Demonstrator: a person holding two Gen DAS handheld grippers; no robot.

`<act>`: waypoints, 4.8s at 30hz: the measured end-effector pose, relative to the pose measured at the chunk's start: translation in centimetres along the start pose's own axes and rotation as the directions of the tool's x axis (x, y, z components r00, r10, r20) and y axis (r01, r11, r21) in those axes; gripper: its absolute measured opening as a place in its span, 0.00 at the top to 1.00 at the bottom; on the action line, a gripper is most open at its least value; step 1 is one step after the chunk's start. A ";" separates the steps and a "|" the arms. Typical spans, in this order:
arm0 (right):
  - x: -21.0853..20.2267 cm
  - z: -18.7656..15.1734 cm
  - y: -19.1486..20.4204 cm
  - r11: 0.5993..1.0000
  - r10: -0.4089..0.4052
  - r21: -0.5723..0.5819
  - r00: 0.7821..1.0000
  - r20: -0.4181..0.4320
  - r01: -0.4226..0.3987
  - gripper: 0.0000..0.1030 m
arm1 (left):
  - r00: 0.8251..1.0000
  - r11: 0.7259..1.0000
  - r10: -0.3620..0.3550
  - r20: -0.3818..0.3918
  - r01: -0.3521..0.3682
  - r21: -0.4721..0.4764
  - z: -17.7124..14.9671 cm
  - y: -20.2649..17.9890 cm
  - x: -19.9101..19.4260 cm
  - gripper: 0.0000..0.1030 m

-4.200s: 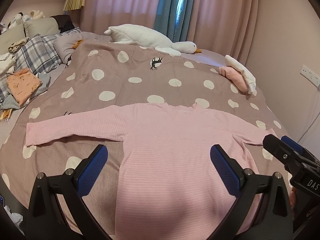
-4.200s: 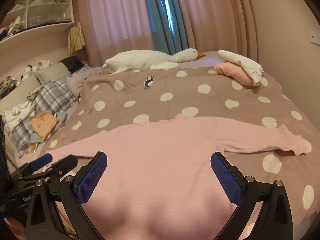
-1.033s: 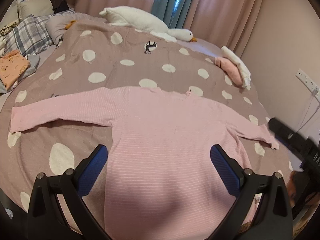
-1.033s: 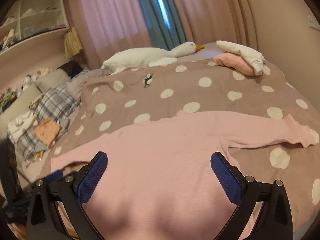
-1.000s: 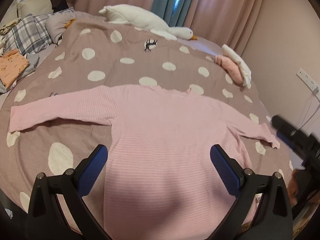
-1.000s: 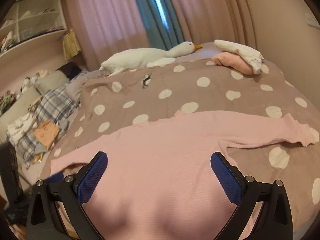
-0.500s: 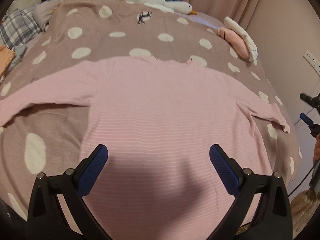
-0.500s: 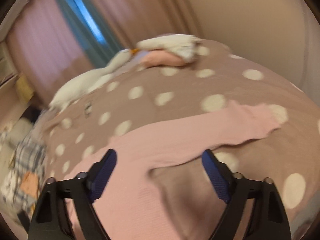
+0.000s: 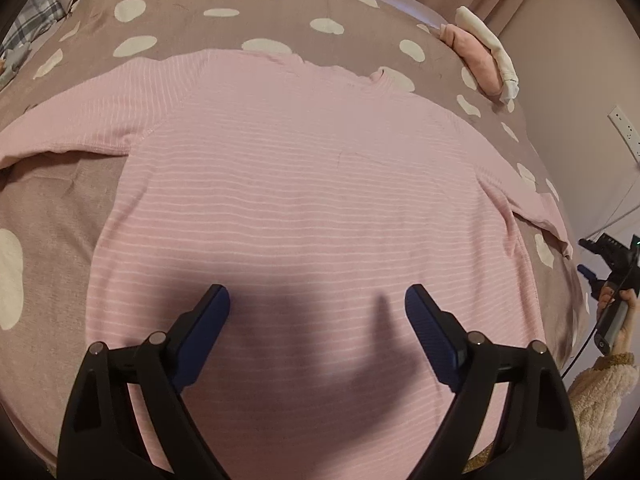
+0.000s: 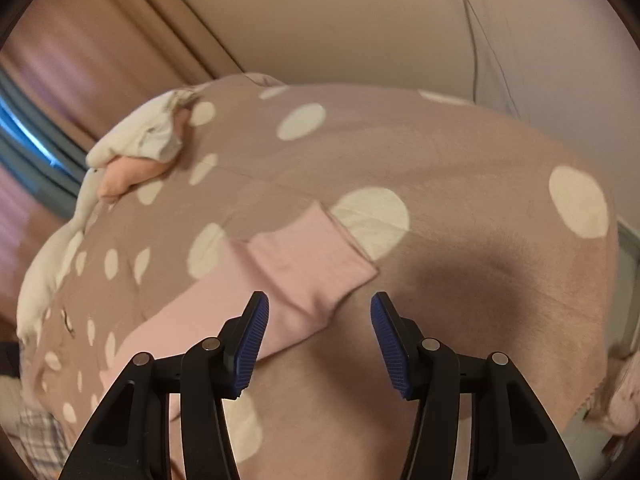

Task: Fold small clothes
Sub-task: 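Grasp the pink shirt's sleeve cuff with the right gripper, then carry the sleeve across the shirt body and open the right gripper, then grasp the other sleeve cuff with the left gripper, then carry the sleeve across the shirt body and open the left gripper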

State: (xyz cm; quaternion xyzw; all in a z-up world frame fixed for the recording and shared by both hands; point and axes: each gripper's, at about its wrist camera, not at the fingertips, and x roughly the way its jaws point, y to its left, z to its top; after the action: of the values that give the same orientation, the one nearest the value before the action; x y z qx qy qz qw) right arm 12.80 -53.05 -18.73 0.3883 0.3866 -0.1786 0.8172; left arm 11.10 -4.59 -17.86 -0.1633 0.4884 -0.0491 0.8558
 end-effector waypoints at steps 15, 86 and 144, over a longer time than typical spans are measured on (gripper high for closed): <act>1.9 1.6 1.3 0.997 -0.044 -0.055 0.995 0.085 0.048 0.93 | 1.000 0.999 -0.027 -0.003 0.027 -0.031 0.3 0.6 0.4 0.14; -4.1 -25.1 29.2 0.479 0.286 -0.681 0.832 -0.476 -0.554 0.42 | 0.972 0.984 -0.079 0.221 0.112 -0.142 4.1 6.8 -9.2 0.16; -4.0 -18.0 17.6 0.818 0.234 -0.487 0.951 -0.205 -0.306 0.43 | 0.969 0.999 0.013 0.246 -0.004 -0.039 12.3 5.0 -8.5 0.96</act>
State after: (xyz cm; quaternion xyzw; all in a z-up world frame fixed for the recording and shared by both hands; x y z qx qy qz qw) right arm 11.80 -28.00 -14.09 0.2186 0.4155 0.0755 0.8797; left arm 16.73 5.08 -6.75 -0.1823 0.3800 -0.0156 0.9067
